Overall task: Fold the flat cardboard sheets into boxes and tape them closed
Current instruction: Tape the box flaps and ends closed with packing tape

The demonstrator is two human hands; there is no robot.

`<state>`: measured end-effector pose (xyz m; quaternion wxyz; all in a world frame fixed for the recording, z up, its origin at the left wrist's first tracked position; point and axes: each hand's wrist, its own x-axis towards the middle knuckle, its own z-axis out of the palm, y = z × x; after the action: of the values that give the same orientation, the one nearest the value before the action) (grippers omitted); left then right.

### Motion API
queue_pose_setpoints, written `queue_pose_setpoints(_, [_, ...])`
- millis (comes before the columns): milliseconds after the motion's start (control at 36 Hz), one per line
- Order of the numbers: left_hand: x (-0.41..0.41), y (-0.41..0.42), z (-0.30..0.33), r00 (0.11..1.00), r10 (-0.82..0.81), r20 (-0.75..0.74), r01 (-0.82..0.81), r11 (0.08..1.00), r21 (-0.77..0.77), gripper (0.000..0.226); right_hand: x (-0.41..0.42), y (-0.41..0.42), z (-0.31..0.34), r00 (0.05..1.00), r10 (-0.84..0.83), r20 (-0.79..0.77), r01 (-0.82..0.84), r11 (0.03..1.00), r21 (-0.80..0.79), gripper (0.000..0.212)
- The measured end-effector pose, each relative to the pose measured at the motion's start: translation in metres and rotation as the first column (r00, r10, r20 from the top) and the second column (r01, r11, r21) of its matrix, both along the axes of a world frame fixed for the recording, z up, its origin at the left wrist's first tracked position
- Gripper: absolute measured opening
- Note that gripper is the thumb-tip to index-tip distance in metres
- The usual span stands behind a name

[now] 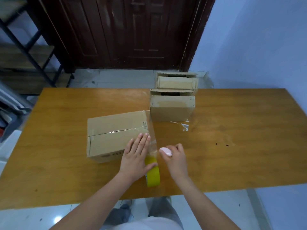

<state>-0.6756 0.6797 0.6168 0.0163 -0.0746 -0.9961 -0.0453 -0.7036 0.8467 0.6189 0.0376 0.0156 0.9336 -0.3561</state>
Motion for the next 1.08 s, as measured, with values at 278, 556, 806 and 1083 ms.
queue_pose_setpoints(278, [-0.001, 0.002, 0.001, 0.999, 0.025, 0.047, -0.025, 1.000, -0.016, 0.100, 0.002, 0.046, -0.039, 0.974, -0.088, 0.207, -0.015, 0.893, 0.450, 0.047])
queue_pose_setpoints(556, [0.000, 0.002, 0.000, 0.999, -0.013, -0.051, 0.013, 1.000, 0.006, 0.088, 0.019, -0.021, -0.016, 0.924, 0.084, 0.372, 0.174, 0.776, -0.607, 0.017])
queue_pose_setpoints(806, [-0.007, -0.008, 0.009, 0.988, -0.104, -0.110, 0.105, 0.994, 0.002, 0.083, 0.026, -0.030, -0.020, 0.904, 0.067, 0.422, 0.261, 0.695, -0.670, 0.013])
queue_pose_setpoints(1083, [-0.031, -0.018, 0.010, 0.926, -0.138, -0.350, 0.183, 0.978, 0.099, 0.054, 0.037, -0.028, -0.020, 0.905, -0.029, 0.425, 0.327, 0.688, -0.648, 0.011])
